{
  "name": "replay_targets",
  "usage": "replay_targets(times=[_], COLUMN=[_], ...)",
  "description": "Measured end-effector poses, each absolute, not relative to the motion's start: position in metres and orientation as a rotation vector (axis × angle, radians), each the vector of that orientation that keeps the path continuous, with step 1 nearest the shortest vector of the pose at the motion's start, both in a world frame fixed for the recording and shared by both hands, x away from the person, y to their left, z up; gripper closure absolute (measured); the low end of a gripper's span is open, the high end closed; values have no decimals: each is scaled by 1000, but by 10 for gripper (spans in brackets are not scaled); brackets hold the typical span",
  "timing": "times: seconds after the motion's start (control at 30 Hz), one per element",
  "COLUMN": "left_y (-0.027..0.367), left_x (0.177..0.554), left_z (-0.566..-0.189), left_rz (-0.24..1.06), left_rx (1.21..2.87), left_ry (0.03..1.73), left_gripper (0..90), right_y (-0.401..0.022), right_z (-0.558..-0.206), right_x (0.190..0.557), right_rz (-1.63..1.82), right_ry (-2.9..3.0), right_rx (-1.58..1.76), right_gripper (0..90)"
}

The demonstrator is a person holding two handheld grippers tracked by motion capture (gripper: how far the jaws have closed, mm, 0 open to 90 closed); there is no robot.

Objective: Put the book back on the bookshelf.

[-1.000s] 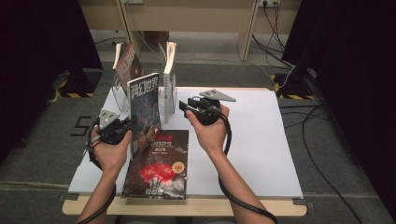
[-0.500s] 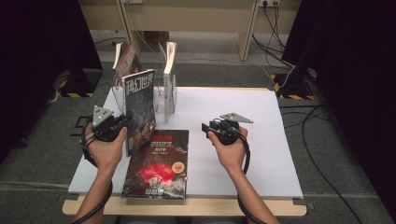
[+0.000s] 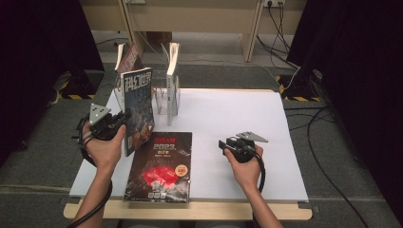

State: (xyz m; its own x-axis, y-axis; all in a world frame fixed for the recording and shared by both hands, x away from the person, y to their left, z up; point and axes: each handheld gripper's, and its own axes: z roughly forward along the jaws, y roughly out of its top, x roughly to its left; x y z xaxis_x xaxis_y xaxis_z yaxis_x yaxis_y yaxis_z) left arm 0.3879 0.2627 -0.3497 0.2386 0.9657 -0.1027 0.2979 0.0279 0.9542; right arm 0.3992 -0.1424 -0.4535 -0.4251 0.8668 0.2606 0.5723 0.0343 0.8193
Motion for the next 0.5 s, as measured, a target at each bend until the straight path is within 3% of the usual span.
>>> replay_targets(times=[0.5], left_y=[269], left_x=[398], left_z=[-349], left_rz=[775], left_rx=[1458], left_ry=[1244], left_gripper=[827], right_y=[-149], right_z=[-466], right_x=[395], right_rz=[1299], right_ry=[2018], right_rx=[1499], right_gripper=[616])
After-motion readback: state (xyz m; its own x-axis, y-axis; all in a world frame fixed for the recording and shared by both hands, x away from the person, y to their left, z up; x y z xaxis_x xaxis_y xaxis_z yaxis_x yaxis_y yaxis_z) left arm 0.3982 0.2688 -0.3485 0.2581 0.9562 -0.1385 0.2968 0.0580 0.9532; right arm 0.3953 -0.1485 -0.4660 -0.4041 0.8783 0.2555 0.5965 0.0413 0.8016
